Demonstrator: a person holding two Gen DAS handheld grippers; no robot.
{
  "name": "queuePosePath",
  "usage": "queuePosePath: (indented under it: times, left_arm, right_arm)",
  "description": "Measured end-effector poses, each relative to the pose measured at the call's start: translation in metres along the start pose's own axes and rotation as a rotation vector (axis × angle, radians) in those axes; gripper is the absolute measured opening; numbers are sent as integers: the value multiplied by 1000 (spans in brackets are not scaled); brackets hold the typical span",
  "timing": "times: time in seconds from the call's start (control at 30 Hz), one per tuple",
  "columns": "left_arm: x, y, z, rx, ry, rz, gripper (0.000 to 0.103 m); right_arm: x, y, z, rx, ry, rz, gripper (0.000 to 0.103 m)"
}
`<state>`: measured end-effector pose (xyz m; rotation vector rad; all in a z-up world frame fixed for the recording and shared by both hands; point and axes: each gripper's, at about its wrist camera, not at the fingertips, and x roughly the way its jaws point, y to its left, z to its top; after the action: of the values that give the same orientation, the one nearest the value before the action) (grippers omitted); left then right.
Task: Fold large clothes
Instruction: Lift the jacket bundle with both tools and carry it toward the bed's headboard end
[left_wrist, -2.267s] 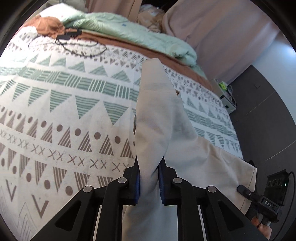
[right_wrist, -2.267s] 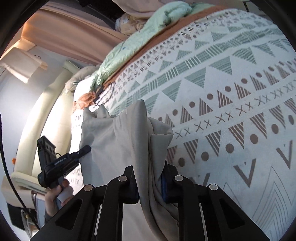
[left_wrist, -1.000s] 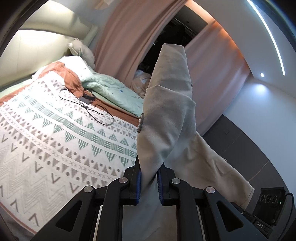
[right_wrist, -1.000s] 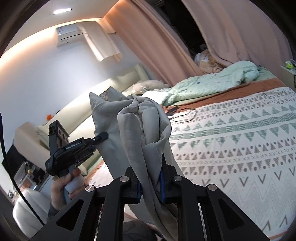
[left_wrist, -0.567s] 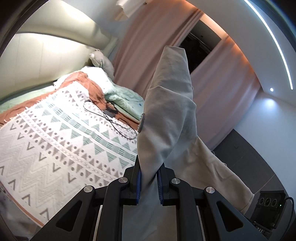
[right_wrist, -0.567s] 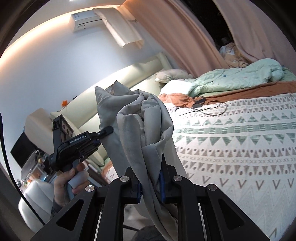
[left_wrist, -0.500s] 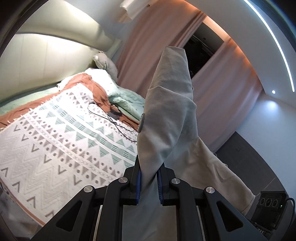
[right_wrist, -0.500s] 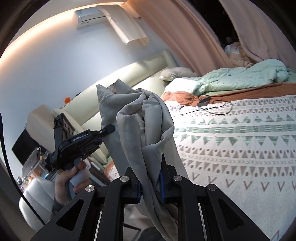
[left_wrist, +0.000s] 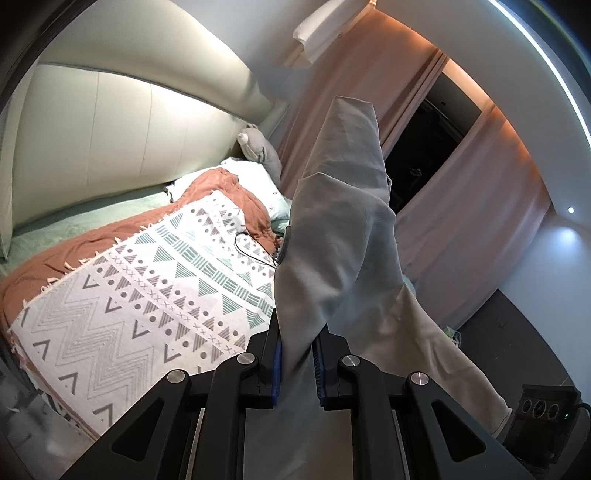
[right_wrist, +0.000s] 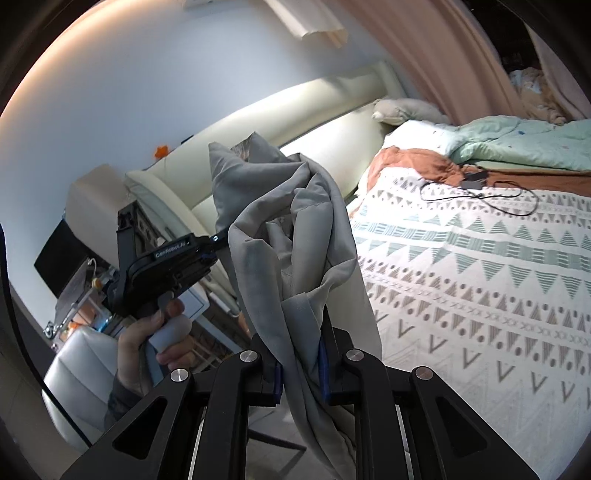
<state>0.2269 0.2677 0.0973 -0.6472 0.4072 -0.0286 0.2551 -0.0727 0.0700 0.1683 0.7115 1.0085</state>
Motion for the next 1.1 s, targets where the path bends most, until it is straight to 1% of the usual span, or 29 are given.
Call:
queuePosePath:
  times: [0.27,0.5,0.77,0.87,0.97,1.03,1.1]
  left_arm:
    - [-21,63,32,-12,-30,54,13]
    - [-50,114,55,-25,-67,156,13]
    - [-74,145,79,-10,-98,268,13]
    - [-67,156,84,12,-91,318,13]
    - [-47,169,91,22,-59,347,13]
    - [-28,174,91,40,-40,380,13]
    - [-10,187,93,15,-22,380,13]
  right_arm:
    - [90,46,6,-51,87,76,16]
    - [166,88,2,-72,157,157,16]
    - [233,135,-3,-86,216,255,16]
    - [253,142,-4,-80,228,289,16]
    - [273,138,-7,-63,248,307,16]
    - [286,129,-10,-56,260,308,16]
    - [304,113,-8,-23,273,302,16]
